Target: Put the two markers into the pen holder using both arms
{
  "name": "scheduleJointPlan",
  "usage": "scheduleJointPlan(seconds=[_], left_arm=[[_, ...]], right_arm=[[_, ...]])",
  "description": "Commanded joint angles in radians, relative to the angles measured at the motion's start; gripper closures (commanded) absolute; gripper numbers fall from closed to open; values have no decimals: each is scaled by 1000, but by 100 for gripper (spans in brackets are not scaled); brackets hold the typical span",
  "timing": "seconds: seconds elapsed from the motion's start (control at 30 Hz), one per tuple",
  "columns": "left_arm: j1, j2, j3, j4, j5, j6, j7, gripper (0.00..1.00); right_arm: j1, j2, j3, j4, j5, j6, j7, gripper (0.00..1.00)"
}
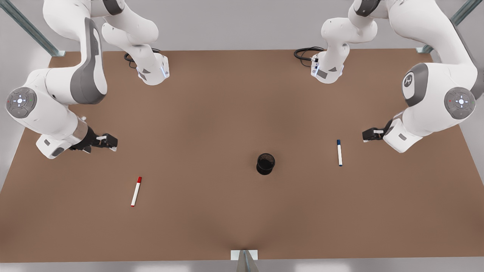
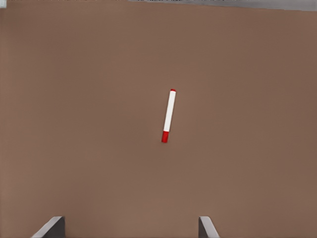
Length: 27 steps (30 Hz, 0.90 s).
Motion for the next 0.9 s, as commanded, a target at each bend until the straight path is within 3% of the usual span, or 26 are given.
scheduleJointPlan(seconds=[0.0, 0.07, 0.17, 0.3, 0.37, 0.4, 0.43, 0.5, 0.57, 0.7, 0.87], left_arm=[[-2, 13, 0, 4, 8, 38, 5, 0], [-9, 71, -2, -25, 2, 177, -61, 0], [-14, 68, 0, -352, -46, 522, -79, 0], [14, 80, 3, -594, -52, 852, -82, 2], [38, 94, 3, -627, -52, 886, -79, 5], [38, 100, 3, -649, -52, 917, -66, 7], [41, 100, 3, -709, -52, 998, -55, 10], [61, 146, 3, -719, -50, 1062, 5, 12], [64, 180, 5, -720, -47, 1093, 94, 14], [54, 194, 5, -736, -46, 1093, 194, 30], [55, 208, 3, -746, -46, 1086, 266, 33]], right_arm=[[-5, 5, 0, -3, 6, 65, 80, 0], [-5, 10, 0, -20, 8, 71, 79, 0], [4, 48, 0, -21, 6, 97, 85, 0], [-3, 168, 2, -15, 9, 235, 80, 0], [-9, 271, 0, 5, 1, 353, 85, 0], [-14, 419, -7, 113, 3, 447, 74, 0], [-9, 510, -7, 213, 1, 415, 79, 0], [-11, 610, -3, 233, 6, 459, 86, 0], [-14, 633, -4, 249, 6, 440, 79, 0], [-46, 637, -6, 230, 6, 437, 73, 0], [-48, 728, -6, 232, 1, 502, 51, 0]])
